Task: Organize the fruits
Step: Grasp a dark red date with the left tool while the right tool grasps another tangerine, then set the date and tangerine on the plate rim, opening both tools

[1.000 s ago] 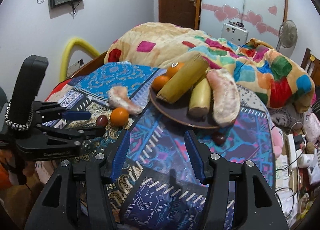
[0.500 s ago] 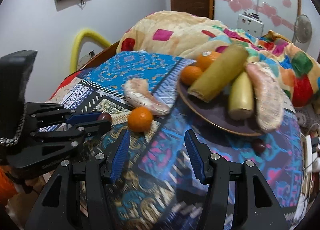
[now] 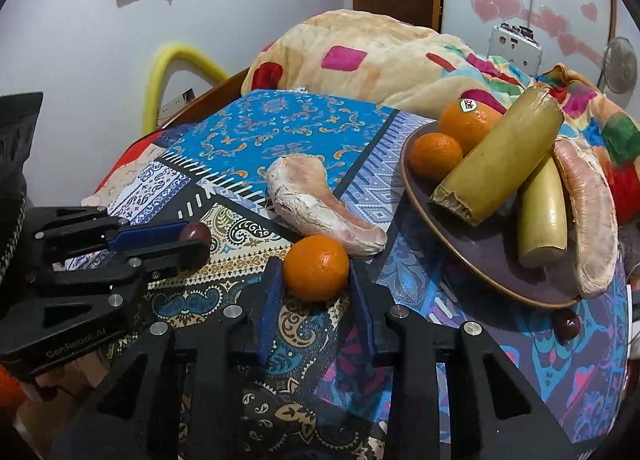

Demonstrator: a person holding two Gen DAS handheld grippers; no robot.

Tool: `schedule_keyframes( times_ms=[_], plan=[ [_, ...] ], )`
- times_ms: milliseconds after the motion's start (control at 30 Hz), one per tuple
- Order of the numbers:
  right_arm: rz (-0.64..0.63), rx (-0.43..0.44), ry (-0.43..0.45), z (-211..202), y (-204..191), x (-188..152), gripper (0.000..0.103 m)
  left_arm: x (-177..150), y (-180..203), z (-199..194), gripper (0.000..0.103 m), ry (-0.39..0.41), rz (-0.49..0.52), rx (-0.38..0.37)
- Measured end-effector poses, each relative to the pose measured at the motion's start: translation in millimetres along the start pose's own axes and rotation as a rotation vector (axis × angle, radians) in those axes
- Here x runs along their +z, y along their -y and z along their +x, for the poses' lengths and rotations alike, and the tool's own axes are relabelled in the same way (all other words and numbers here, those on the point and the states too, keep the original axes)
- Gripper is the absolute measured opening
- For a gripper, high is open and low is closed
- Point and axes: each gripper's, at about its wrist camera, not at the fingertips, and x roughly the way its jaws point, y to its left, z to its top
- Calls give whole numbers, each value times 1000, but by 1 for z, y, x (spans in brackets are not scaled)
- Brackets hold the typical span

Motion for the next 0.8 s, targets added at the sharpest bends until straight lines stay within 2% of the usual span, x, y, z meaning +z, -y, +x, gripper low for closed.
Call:
schedule_keyframes(
  times_ms=[200, 500, 800],
  plan=[
    [39, -16, 30, -18, 17, -6, 30, 5, 11, -9, 18, 22, 14, -15],
    [136, -114, 99, -62, 73, -18, 30, 30, 47, -16, 18, 70, 62, -44],
    [159, -161, 138, -75, 104, -17, 30, 63, 86, 11, 18, 66, 111, -86]
  ],
)
